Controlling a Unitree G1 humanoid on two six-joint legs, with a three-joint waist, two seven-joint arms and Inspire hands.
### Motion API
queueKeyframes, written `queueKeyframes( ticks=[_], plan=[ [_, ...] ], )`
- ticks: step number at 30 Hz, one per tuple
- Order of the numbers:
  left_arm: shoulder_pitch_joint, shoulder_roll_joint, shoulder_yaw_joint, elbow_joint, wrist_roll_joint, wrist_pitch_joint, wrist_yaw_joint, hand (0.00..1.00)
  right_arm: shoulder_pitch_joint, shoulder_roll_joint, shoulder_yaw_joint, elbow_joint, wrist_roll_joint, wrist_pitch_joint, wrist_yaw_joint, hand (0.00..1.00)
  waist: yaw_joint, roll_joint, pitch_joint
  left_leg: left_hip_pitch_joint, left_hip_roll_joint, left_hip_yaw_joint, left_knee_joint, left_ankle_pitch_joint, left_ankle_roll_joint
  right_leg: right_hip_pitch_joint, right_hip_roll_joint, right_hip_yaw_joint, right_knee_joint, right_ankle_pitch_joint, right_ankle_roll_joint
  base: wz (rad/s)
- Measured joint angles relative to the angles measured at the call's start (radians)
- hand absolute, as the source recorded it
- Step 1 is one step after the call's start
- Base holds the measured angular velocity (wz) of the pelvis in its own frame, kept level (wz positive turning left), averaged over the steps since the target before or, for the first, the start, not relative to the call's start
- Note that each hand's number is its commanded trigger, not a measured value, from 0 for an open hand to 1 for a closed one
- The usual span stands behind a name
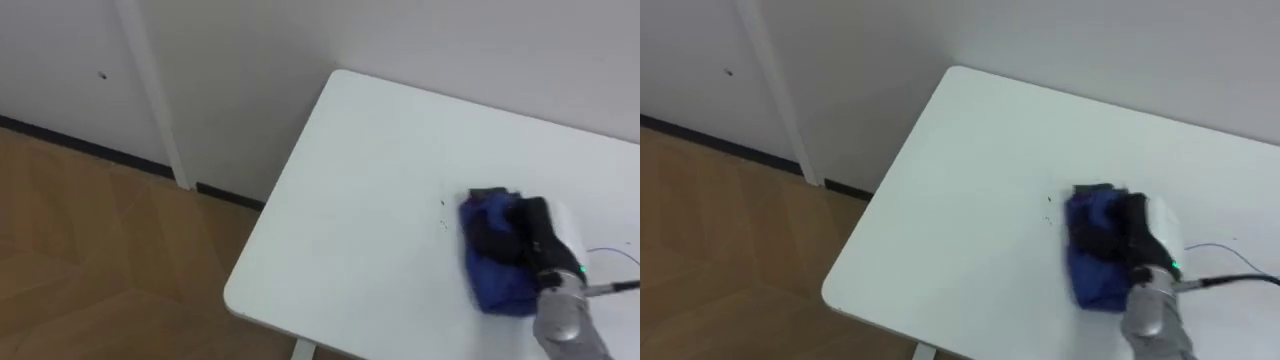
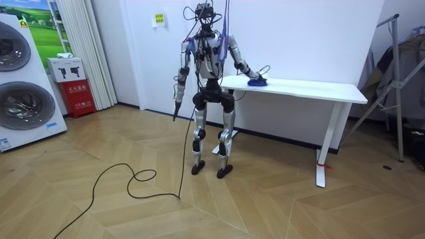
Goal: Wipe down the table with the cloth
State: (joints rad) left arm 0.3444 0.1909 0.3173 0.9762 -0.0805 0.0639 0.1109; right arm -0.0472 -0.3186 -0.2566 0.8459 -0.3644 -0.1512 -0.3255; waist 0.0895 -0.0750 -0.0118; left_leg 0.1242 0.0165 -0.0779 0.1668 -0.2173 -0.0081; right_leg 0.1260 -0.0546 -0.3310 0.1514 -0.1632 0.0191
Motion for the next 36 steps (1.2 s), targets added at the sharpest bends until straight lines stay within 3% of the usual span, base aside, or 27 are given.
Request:
queueKeyframes(
  ticks=[2,5,9,12,18,19,20,21,23,25,28,30,32,36],
  plan=[
    [0.038,0.020,0.057,0.004,0.005,0.002,-0.015,0.00,0.004,-0.051,-0.088,0.090,0.020,0.000,0.002,1.00,-0.017,-0.004,-0.0025,0.002,0.001,0.005,-0.002,-0.001,0.002,0.003,0.002,0.009,0.001,-0.001,0.001,-0.06],
    [0.060,0.026,0.117,0.004,0.005,0.002,-0.024,0.00,0.014,-0.098,-0.180,0.174,0.047,0.010,0.003,1.00,-0.043,-0.011,-0.0027,0.004,0.003,0.006,0.002,-0.002,0.002,0.010,0.004,0.014,0.002,-0.001,0.001,0.00],
    [0.058,0.025,0.131,0.004,0.004,0.000,-0.033,0.00,0.031,-0.117,-0.238,0.228,0.063,0.024,0.000,1.00,-0.063,-0.020,-0.0022,0.008,0.004,0.013,0.003,-0.002,0.002,0.011,0.006,0.025,0.003,-0.001,0.000,-0.07],
    [0.030,0.022,0.097,0.004,0.005,-0.006,-0.034,0.00,0.031,-0.117,-0.233,0.224,0.046,0.048,-0.002,1.00,-0.062,-0.023,-0.0019,0.011,0.004,0.023,0.001,-0.003,0.004,0.010,0.006,0.031,0.005,0.000,-0.001,-0.11],
    [-0.012,0.007,-0.033,0.018,0.005,-0.006,-0.038,0.00,0.011,-0.113,-0.036,0.052,-0.075,0.184,-0.011,1.00,0.001,-0.012,0.0023,0.022,0.011,0.069,-0.002,-0.003,0.004,-0.026,0.012,0.084,0.040,0.003,-0.007,-0.31],
    [-0.021,0.005,-0.052,0.021,0.006,-0.005,-0.046,0.00,-0.004,-0.103,0.039,-0.019,-0.134,0.215,0.006,1.00,0.021,-0.012,0.0032,0.018,0.015,0.079,-0.003,-0.003,0.004,-0.039,0.015,0.091,0.045,0.006,-0.012,-0.40],
    [-0.037,0.008,-0.069,0.027,0.004,-0.003,-0.054,0.00,-0.034,-0.094,0.128,-0.072,-0.176,0.220,0.029,1.00,0.038,-0.013,0.0079,0.009,0.019,0.084,-0.004,-0.004,0.002,-0.053,0.021,0.105,0.052,0.008,-0.016,-0.35],
    [-0.043,0.008,-0.079,0.028,0.004,-0.002,-0.056,0.00,-0.054,-0.093,0.180,-0.095,-0.192,0.220,0.043,1.00,0.048,-0.013,0.0087,0.006,0.020,0.087,-0.005,-0.003,0.002,-0.061,0.022,0.109,0.054,0.009,-0.017,-0.24],
    [-0.076,0.014,-0.121,0.043,0.003,-0.003,-0.058,0.00,-0.157,-0.085,0.358,-0.136,-0.211,0.212,0.097,1.00,0.085,-0.014,0.0223,-0.008,0.024,0.093,-0.004,0.000,-0.004,-0.076,0.025,0.108,0.053,0.013,-0.024,-0.02],
    [-0.084,0.017,-0.145,0.046,0.003,-0.002,-0.061,0.00,-0.209,-0.072,0.400,-0.138,-0.208,0.201,0.125,1.00,0.114,-0.016,0.0272,-0.022,0.022,0.070,0.000,0.001,-0.005,-0.077,0.025,0.094,0.047,0.012,-0.023,0.37],
    [-0.043,0.018,-0.137,0.037,0.005,0.017,-0.065,0.00,-0.229,-0.059,0.394,-0.111,-0.209,0.195,0.135,1.00,0.144,-0.022,0.0222,-0.029,0.020,0.034,0.003,0.002,-0.006,-0.072,0.022,0.057,0.029,0.011,-0.020,0.39],
    [0.001,0.020,-0.131,0.028,0.007,0.041,-0.071,0.00,-0.209,-0.059,0.364,-0.111,-0.183,0.190,0.134,1.00,0.126,-0.022,0.0209,-0.032,0.019,0.012,0.009,0.002,-0.006,-0.056,0.020,0.035,0.030,0.011,-0.020,0.43],
    [0.038,0.019,-0.102,0.011,0.009,0.055,-0.076,0.00,-0.155,-0.059,0.305,-0.089,-0.087,0.148,0.132,1.00,0.091,-0.027,0.0161,-0.040,0.013,-0.005,0.023,0.002,-0.006,-0.036,0.014,0.013,0.018,0.011,-0.020,0.61],
    [0.043,0.021,-0.064,-0.009,0.039,0.056,-0.070,0.00,-0.106,-0.051,0.196,-0.040,0.010,0.089,0.129,1.00,0.073,-0.022,0.0124,-0.027,0.000,-0.004,0.023,0.002,-0.005,-0.002,0.002,0.008,-0.003,0.005,-0.011,0.29]
  ],
)
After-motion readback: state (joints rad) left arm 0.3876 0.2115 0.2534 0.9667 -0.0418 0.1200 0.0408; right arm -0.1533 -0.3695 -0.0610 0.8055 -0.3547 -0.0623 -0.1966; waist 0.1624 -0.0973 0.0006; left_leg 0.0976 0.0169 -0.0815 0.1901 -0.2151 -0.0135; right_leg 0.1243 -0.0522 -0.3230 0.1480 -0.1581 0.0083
